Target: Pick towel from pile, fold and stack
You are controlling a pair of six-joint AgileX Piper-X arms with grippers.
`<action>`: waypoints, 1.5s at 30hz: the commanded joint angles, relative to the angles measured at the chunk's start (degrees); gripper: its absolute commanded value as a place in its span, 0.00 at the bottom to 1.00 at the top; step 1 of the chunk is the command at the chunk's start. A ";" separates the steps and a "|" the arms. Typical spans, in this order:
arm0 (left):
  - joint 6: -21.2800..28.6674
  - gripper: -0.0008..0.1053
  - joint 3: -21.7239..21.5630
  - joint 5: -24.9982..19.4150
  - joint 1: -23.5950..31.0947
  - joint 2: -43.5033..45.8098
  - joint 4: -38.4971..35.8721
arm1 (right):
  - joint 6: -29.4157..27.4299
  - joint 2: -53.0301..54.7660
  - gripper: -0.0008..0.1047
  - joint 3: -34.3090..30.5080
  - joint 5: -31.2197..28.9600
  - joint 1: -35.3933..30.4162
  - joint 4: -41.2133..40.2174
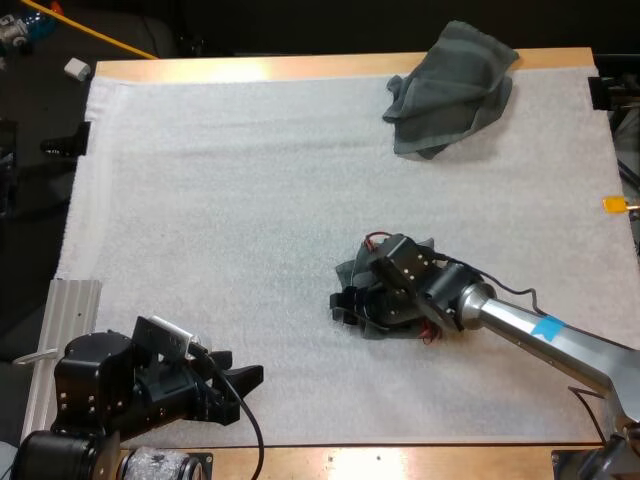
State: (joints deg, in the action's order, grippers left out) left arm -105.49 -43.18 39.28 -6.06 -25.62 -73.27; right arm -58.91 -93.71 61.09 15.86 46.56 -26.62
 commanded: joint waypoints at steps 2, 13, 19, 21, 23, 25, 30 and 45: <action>0.22 0.54 -0.32 0.57 -0.23 -0.04 0.44 | -0.66 1.04 0.63 0.24 1.09 -0.62 -0.41; 0.04 0.53 -0.23 0.92 -0.02 0.25 0.49 | -4.04 10.38 0.63 0.38 -3.78 -0.14 -0.35; 0.08 0.53 -0.22 0.91 -0.05 0.25 0.56 | -8.00 16.36 0.63 0.38 -8.50 -0.10 -8.48; 0.14 0.53 -0.19 0.86 -0.06 0.22 0.65 | -9.40 18.50 0.63 0.37 -10.14 -0.10 -11.85; 0.19 0.53 -0.19 0.78 -0.12 0.20 0.79 | -10.70 20.71 0.63 0.33 -11.68 0.00 -15.30; 0.17 0.53 -0.13 0.76 -0.12 0.16 0.98 | -11.64 23.18 0.63 0.25 -13.05 0.05 -18.31; 0.33 0.53 -0.03 0.59 -0.18 0.15 0.40 | -12.06 26.29 0.63 0.04 -14.23 -0.16 -21.09; 0.55 0.53 0.98 0.23 -0.16 0.06 0.99 | -13.16 42.22 0.62 -0.06 -19.23 -0.27 -36.78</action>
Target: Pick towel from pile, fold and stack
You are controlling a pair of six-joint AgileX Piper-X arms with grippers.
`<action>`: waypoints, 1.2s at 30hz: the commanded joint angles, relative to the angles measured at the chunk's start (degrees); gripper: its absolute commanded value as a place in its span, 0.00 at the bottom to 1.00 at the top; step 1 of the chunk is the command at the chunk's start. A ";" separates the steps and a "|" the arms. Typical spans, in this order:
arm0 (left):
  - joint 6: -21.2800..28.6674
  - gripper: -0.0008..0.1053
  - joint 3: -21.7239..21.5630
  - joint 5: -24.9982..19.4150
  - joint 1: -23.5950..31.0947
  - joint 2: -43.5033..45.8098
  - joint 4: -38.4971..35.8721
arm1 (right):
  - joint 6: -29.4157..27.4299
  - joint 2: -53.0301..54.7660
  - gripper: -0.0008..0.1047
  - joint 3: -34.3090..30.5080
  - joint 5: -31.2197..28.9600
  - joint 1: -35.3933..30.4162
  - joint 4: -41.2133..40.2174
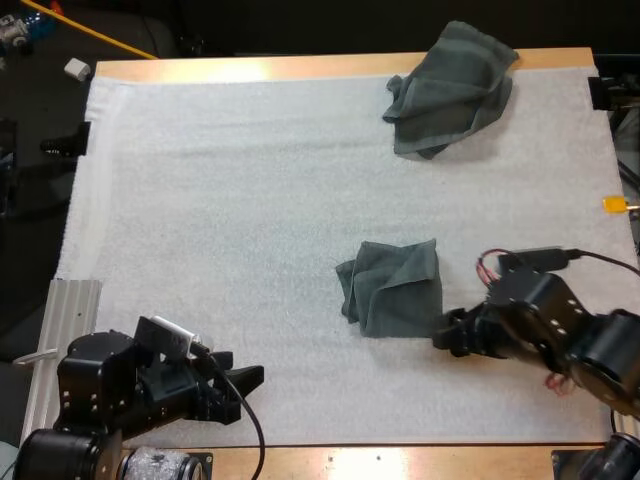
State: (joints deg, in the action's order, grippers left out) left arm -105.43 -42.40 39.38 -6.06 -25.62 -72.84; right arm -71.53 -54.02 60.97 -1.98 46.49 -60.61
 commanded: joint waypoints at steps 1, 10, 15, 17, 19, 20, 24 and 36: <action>0.52 0.53 0.22 0.10 -0.11 0.08 0.61 | -0.68 3.03 0.62 0.16 -1.65 -0.13 -3.24; 0.40 0.53 0.18 -0.89 -0.11 0.18 2.28 | 0.41 5.43 0.63 0.26 -2.81 0.03 -4.43; -0.59 0.55 0.42 -1.10 -0.20 -1.34 6.66 | 0.64 5.60 0.62 0.14 -3.37 0.05 -6.38; -1.31 0.59 0.49 -0.69 -0.20 -3.22 8.20 | 0.58 5.71 0.62 0.24 -3.38 0.00 -7.18; -2.02 0.64 0.57 0.01 -0.04 -5.25 9.64 | 0.37 5.54 0.62 0.30 -3.40 0.02 -7.58; -2.38 0.66 0.58 0.45 -0.02 -6.28 10.34 | 0.40 5.47 0.62 0.32 -3.33 -0.04 -7.72; -3.06 0.67 0.52 1.15 -0.69 -10.93 12.96 | 0.46 5.48 0.62 0.32 -3.39 -0.05 -7.89; -5.44 0.67 0.12 -0.41 -8.42 -22.90 21.14 | 0.64 5.59 0.63 0.15 -3.35 0.00 -7.65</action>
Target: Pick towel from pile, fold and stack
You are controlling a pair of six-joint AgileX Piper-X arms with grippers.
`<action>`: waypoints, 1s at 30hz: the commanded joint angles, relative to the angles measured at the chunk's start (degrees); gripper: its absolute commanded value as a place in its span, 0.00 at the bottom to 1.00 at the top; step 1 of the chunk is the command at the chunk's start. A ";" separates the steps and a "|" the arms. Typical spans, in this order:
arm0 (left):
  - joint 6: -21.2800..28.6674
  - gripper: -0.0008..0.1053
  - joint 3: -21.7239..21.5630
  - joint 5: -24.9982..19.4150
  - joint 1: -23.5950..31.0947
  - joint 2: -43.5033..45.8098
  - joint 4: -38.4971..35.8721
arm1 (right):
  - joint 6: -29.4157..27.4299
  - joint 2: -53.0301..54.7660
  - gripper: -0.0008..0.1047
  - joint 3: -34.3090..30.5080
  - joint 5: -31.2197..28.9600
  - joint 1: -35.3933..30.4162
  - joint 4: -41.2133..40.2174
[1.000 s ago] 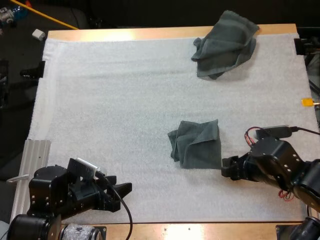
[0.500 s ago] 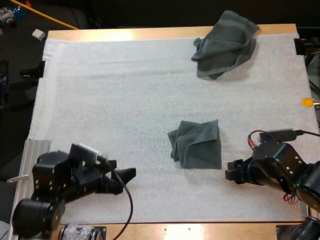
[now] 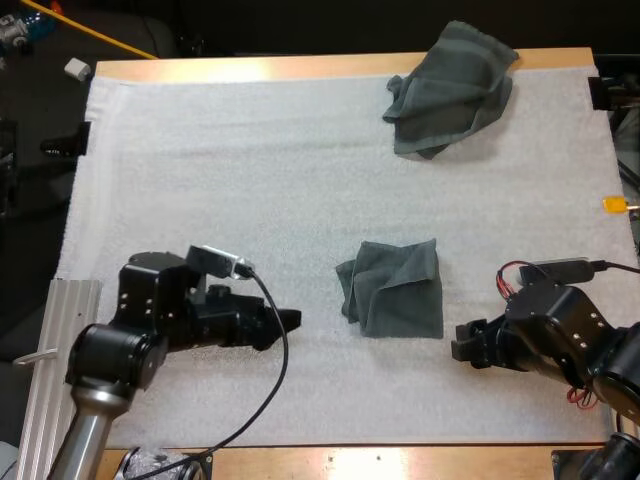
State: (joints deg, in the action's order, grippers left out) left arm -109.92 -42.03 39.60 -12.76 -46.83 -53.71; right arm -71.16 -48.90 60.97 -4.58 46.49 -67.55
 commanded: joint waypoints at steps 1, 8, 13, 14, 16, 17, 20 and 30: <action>-1.54 0.67 -0.27 -1.18 -3.08 -3.03 3.27 | 0.34 0.46 0.63 0.16 -0.67 0.00 -0.75; -6.79 0.67 -0.43 -5.17 -11.70 -12.52 13.35 | 0.62 0.31 0.63 0.11 -0.65 -0.03 -1.29; -10.30 0.67 -0.42 -7.06 -15.01 -20.33 20.43 | 0.69 0.41 0.63 0.16 -0.69 -0.08 -1.86; -10.91 0.67 -0.43 -7.18 -15.41 -21.92 21.54 | 0.76 0.38 0.63 0.10 -0.67 -0.12 -2.05; -11.96 0.67 -0.43 -7.41 -15.98 -25.25 23.89 | 0.90 0.44 0.63 0.04 -0.75 -0.06 -2.41; -12.33 0.67 -0.43 -7.30 -15.90 -27.08 24.92 | 0.85 0.45 0.63 0.11 -0.72 -0.02 -2.39; -13.57 0.67 -0.40 -6.90 -15.59 -31.88 27.79 | 0.93 0.47 0.63 0.07 -0.60 0.02 -3.02; -14.81 0.66 -5.12 -4.38 -15.66 -45.46 30.52 | 0.29 0.25 0.62 0.35 -0.21 0.04 -2.46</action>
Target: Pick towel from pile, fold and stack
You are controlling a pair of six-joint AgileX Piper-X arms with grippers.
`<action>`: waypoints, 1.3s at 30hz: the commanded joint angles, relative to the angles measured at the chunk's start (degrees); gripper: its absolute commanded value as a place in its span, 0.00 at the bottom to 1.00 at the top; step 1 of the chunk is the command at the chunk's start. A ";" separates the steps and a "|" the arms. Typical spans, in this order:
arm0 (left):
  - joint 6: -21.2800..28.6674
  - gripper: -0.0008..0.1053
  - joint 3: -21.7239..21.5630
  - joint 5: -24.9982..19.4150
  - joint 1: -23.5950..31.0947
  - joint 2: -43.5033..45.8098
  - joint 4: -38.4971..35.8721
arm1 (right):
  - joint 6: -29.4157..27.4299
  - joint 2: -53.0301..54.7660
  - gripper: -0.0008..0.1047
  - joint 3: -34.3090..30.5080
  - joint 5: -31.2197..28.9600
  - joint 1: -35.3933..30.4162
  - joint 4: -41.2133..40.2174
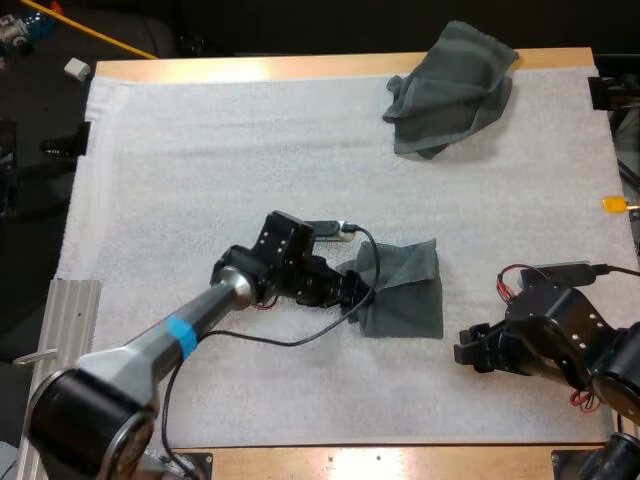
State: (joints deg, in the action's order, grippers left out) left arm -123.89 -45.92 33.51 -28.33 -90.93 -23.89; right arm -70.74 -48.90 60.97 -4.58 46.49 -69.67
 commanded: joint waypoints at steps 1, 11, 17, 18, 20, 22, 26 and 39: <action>-1.27 0.66 -1.99 3.11 -0.06 -2.73 0.64 | -0.16 0.33 0.62 0.30 -0.27 0.03 -0.29; -2.98 0.66 -3.08 3.89 -2.10 -6.30 -0.85 | -0.13 0.22 0.62 0.22 -0.18 0.01 -0.04; -4.11 0.48 -3.56 4.54 -3.84 -6.71 0.09 | -0.20 0.30 0.62 0.26 -0.25 0.00 -0.16; -4.27 0.42 -3.60 4.62 -3.90 -6.70 0.13 | -0.11 0.27 0.62 0.21 -0.24 0.01 -0.27; -4.32 0.27 -3.70 4.71 -3.95 -6.75 0.03 | -0.12 0.17 0.62 0.23 -0.28 -0.04 -0.29; -4.26 0.12 -3.68 4.93 -3.96 -6.67 -0.24 | -0.01 0.32 0.62 0.24 -0.25 0.07 -0.34; -2.51 0.01 -3.80 4.42 -3.60 -6.22 -2.21 | 0.01 0.25 0.62 0.23 -0.07 0.04 -0.42; 20.62 0.01 -4.33 -13.41 10.52 -1.45 -23.96 | -0.28 0.36 0.62 0.17 0.10 -0.06 0.14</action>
State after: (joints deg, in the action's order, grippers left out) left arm -109.77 -49.69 26.86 -22.48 -93.90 -41.26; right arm -70.74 -48.90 60.97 -4.58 46.49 -69.54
